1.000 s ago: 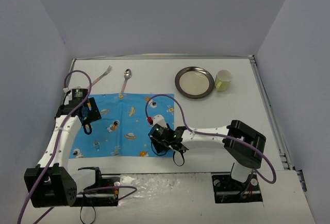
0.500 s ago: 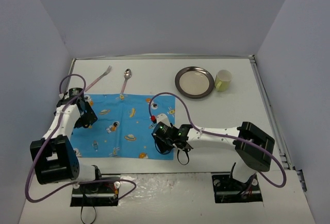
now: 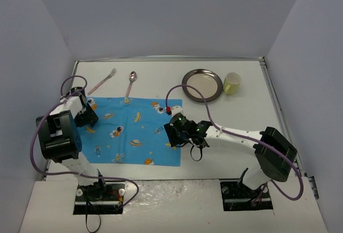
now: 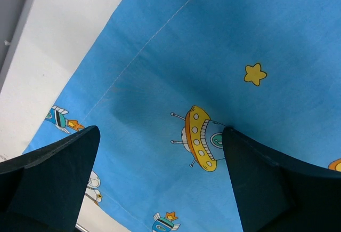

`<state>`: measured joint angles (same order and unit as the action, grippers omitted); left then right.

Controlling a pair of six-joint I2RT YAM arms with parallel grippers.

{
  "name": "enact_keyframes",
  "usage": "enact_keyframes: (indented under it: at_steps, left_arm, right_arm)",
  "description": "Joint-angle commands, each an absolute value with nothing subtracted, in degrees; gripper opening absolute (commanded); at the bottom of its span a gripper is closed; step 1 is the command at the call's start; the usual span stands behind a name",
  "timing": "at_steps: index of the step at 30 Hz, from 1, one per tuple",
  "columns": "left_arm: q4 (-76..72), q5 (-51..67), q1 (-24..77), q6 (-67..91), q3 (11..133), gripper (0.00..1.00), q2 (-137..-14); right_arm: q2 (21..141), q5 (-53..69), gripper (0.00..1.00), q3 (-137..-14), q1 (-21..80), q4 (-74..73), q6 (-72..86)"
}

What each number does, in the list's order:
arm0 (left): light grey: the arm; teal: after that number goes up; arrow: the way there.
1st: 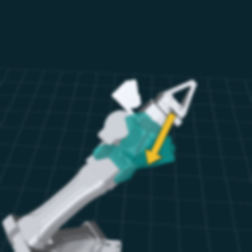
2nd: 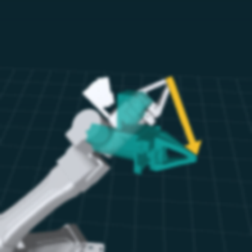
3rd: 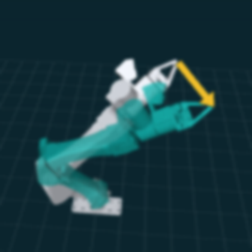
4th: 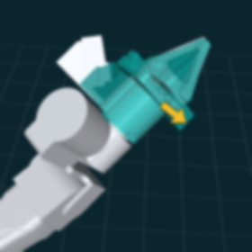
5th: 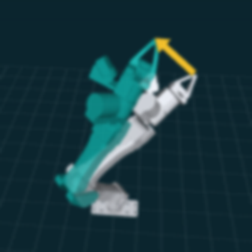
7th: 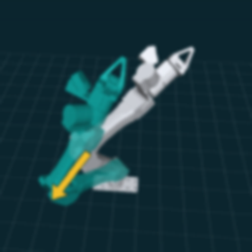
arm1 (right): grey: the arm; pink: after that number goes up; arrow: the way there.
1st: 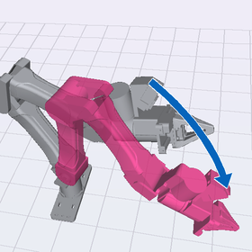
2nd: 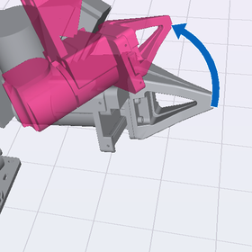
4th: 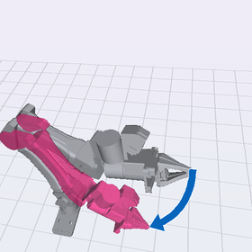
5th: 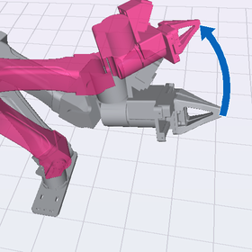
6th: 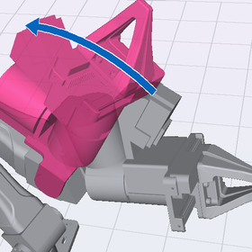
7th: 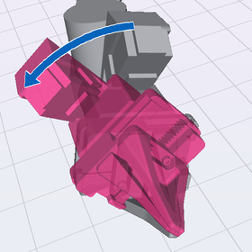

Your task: Set the dinner table for one person

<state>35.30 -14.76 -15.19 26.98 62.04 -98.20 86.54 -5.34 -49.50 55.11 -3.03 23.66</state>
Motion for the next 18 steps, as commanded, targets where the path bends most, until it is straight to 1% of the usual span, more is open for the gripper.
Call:
enact_keyframes:
  at_steps: [1,10,18]
  left_arm:
    - [34.4,-17.6,-16.1,26.1,63.1,0.97,-98.7]
    - [34.9,-19.2,-17.4,25.8,62.2,0.97,-98.7]
    - [37.0,-20.4,-18.1,26.8,61.4,0.97,-99.1]
  right_arm:
    - [90.8,-1.7,0.52,-50.1,54.5,4.5,22.1]
    - [98.3,3.8,0.5,-48.3,48.8,9.0,22.3]
    - [98.8,3.5,0.5,-47.4,45.4,8.8,22.8]
